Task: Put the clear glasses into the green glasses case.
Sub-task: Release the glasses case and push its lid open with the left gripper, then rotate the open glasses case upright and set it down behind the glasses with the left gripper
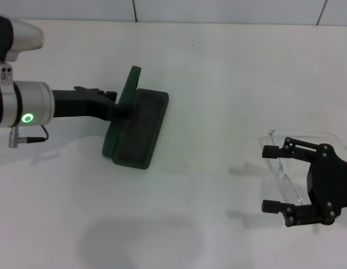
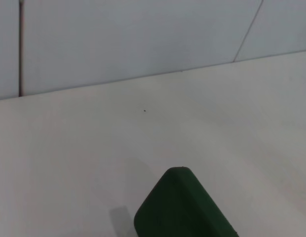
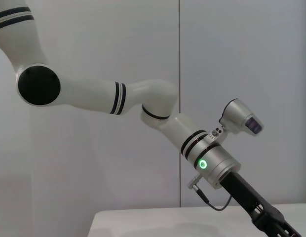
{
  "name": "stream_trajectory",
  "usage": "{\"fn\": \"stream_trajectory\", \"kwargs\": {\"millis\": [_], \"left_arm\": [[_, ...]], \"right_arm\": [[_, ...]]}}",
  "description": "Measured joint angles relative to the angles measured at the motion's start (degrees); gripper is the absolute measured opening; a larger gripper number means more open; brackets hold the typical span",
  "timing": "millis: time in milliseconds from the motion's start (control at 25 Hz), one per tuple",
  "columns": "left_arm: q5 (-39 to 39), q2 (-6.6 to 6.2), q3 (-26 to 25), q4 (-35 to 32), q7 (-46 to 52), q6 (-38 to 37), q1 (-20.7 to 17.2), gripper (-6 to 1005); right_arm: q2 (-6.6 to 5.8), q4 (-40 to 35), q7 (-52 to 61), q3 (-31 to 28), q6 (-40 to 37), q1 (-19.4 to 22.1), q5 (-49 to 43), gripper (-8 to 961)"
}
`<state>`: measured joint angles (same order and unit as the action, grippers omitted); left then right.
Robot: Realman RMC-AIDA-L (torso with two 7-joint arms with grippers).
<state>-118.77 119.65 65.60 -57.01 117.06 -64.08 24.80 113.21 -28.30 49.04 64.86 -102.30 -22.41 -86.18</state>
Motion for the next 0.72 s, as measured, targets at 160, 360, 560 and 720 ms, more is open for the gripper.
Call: {"fn": "stream_trajectory", "kwargs": {"millis": [160, 360, 560, 720], "left_arm": [[-1.67, -0.19, 2.29, -1.04, 2.52, -0.08, 0.50, 775], [-4.51, -0.03, 3.38, -2.82, 5.49, -0.15, 0.74, 647], [-4.51, -0.02, 4.01, -4.62, 6.01, -1.25, 0.73, 418], [-4.64, -0.02, 6.01, -7.21, 6.01, -2.23, 0.38, 282]], "right_arm": [[-0.01, 0.00, 0.00, 0.00, 0.01, 0.05, -0.20, 857], [-0.11, 0.00, -0.08, 0.00, 0.01, 0.25, -0.28, 856], [-0.38, 0.00, -0.34, 0.00, 0.01, 0.69, -0.31, 855], [-0.53, 0.00, -0.46, 0.00, 0.00, 0.99, -0.31, 854]]}}
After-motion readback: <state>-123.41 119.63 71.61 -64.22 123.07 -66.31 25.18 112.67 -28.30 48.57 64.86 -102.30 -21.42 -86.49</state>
